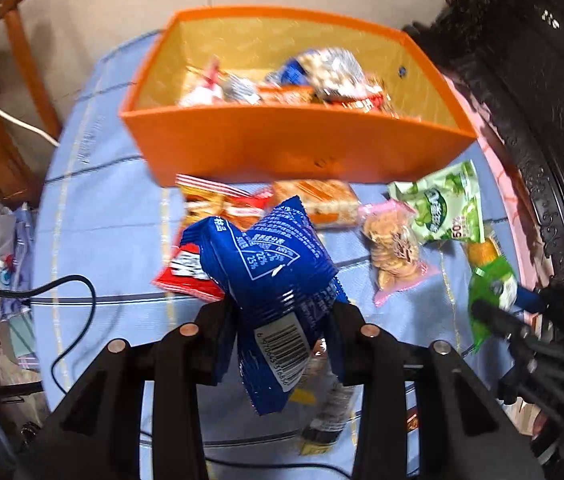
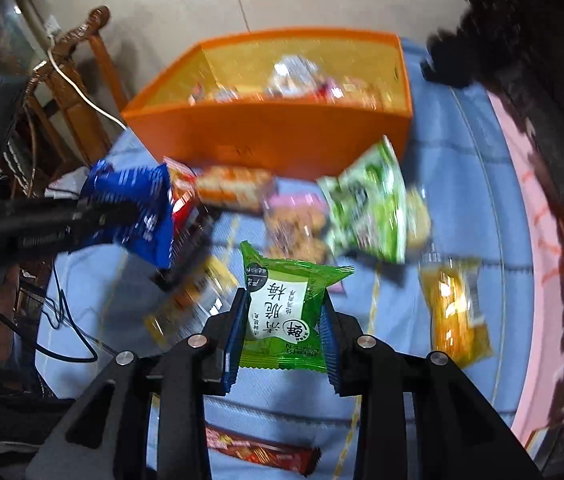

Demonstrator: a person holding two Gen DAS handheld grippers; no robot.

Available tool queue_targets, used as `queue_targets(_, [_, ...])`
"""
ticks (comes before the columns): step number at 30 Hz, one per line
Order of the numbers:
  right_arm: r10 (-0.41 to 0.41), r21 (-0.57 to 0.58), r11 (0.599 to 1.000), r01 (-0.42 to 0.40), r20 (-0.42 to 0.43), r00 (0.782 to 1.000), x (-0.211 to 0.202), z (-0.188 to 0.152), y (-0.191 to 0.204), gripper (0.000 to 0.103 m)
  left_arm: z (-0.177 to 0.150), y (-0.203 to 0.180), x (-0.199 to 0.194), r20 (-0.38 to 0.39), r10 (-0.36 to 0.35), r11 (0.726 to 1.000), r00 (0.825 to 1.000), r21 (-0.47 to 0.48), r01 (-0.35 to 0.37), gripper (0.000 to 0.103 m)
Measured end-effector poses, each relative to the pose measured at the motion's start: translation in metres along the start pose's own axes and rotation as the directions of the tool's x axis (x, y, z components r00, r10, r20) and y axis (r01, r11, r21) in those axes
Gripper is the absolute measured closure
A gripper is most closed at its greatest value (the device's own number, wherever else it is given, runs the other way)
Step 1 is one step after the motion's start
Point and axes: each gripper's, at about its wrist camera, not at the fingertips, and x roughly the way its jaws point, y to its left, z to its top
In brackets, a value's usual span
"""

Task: Organize snacks
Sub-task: 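Lower the blue bag and green pack into the orange box, opening both grippers, then move left gripper toward the red spicy-strip bag while right grasps the green-white pack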

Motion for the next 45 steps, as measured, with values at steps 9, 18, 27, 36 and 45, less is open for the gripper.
queue_targets(9, [0.004,-0.053,0.999,0.004,0.143,0.99,-0.024,0.068,0.009,0.069,0.053,0.013,-0.044,0.144,0.018,1.0,0.989,-0.005,-0.018,0.066])
queue_targets(18, [-0.017,0.017,1.0,0.013,0.214,0.977,-0.01,0.14,-0.016,0.069,0.133,0.012,-0.023,0.176,0.018,0.999,0.984,-0.045,-0.01,0.066])
queue_targets(27, [-0.084,0.098,0.993,0.064,0.211,0.974,0.035,0.156,-0.031,0.036,0.154,0.017,0.029,0.101,0.04,0.997,0.994,-0.074,-0.033,0.012])
queue_targets(36, [-0.051,0.129,0.991,0.033,0.137,0.989,0.034,0.104,-0.044,0.024,0.117,0.055,0.024,0.098,0.116,0.989,0.988,-0.103,-0.106,0.009])
queue_targets(45, [-0.083,0.159,0.985,0.072,0.067,0.994,0.017,0.042,-0.043,0.017,0.061,0.078,0.025,0.015,0.109,0.983,0.994,-0.153,-0.105,0.009])
